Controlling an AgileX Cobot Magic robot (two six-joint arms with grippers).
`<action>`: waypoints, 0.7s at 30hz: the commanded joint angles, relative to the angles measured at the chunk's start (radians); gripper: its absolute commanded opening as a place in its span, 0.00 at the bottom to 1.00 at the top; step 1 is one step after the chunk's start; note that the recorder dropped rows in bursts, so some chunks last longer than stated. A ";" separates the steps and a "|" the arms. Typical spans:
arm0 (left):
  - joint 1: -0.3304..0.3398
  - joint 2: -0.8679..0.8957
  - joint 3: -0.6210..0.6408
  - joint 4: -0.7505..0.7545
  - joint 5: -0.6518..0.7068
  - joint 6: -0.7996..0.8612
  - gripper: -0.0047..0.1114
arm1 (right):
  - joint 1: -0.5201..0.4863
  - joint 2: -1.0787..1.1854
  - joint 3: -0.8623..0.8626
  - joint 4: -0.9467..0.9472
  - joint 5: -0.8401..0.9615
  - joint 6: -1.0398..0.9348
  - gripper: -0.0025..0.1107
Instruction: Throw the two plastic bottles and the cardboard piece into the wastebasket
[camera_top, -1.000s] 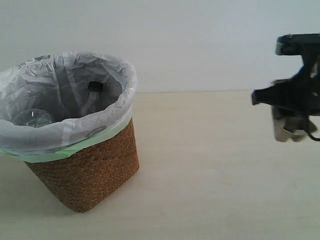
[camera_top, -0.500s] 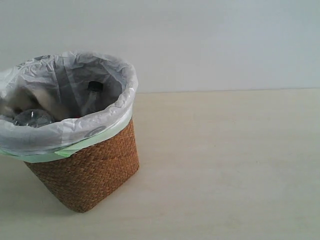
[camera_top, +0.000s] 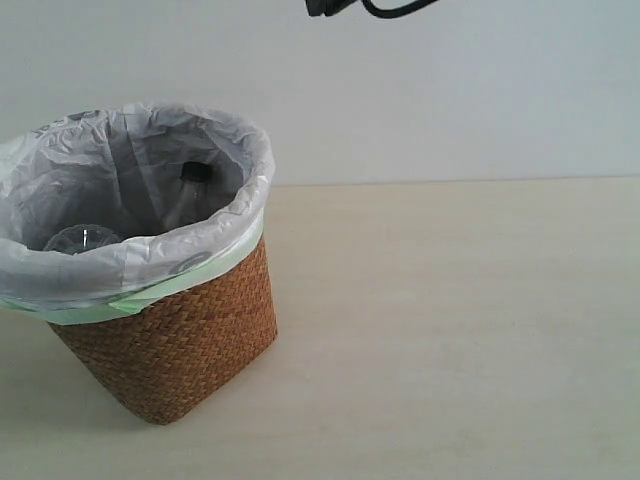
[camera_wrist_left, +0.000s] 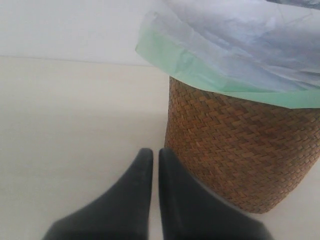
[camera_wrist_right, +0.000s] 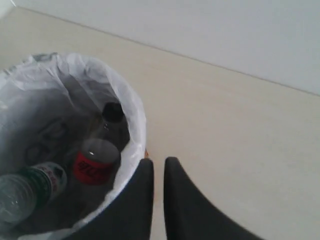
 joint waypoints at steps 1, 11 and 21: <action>0.001 -0.003 0.004 0.003 -0.001 -0.007 0.07 | -0.002 -0.024 0.004 -0.040 0.081 -0.016 0.06; 0.001 -0.003 0.004 0.003 -0.001 -0.007 0.07 | 0.000 -0.499 0.820 -0.039 -0.623 0.040 0.06; 0.001 -0.003 0.004 0.003 -0.001 -0.007 0.07 | -0.002 -1.084 1.474 -0.039 -0.841 0.093 0.06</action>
